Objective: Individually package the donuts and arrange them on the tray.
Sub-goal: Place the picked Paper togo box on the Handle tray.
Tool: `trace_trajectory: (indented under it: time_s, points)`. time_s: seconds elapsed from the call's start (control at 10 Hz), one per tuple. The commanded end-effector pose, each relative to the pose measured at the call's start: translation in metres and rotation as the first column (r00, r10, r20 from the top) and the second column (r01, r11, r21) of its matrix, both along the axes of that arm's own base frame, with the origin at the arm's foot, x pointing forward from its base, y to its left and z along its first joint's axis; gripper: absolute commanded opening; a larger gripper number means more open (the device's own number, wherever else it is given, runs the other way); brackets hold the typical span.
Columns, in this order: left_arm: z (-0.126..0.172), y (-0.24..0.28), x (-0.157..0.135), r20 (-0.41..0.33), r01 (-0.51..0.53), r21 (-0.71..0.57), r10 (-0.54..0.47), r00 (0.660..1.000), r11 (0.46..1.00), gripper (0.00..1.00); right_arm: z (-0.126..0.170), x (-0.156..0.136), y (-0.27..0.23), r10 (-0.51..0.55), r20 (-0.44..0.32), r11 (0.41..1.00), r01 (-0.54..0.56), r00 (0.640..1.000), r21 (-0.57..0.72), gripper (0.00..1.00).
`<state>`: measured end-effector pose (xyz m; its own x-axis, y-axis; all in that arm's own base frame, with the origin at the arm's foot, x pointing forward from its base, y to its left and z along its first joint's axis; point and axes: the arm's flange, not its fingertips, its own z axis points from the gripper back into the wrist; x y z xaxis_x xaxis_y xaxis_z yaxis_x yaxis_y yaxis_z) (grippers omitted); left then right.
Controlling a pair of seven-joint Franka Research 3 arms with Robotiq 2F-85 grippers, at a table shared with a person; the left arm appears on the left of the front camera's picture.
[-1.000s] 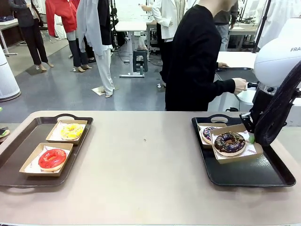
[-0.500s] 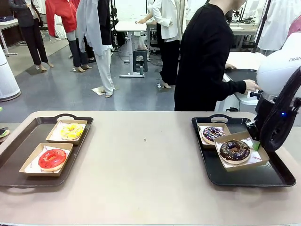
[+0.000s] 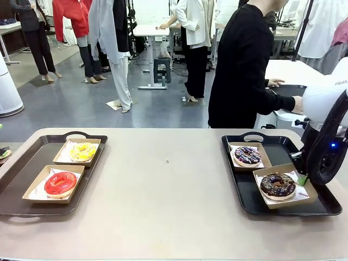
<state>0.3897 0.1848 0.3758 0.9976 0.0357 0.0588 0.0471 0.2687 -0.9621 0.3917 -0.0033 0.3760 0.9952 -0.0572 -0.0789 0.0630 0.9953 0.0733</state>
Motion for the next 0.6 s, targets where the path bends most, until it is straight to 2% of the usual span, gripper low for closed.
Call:
trace_trajectory:
  time_s: [0.0,0.5]
  points:
    - [0.002,0.001,-0.002,0.013,0.003,-0.007,-0.003,1.0,1.0,1.0,-0.009,0.003,-0.004,0.006,0.045,1.0,-0.006,0.999,0.021,0.02]
    - [0.002,0.001,-0.002,0.013,0.003,-0.007,-0.003,1.0,1.0,1.0,-0.029,0.015,-0.004,-0.019,0.041,1.0,0.02,0.999,-0.011,0.02]
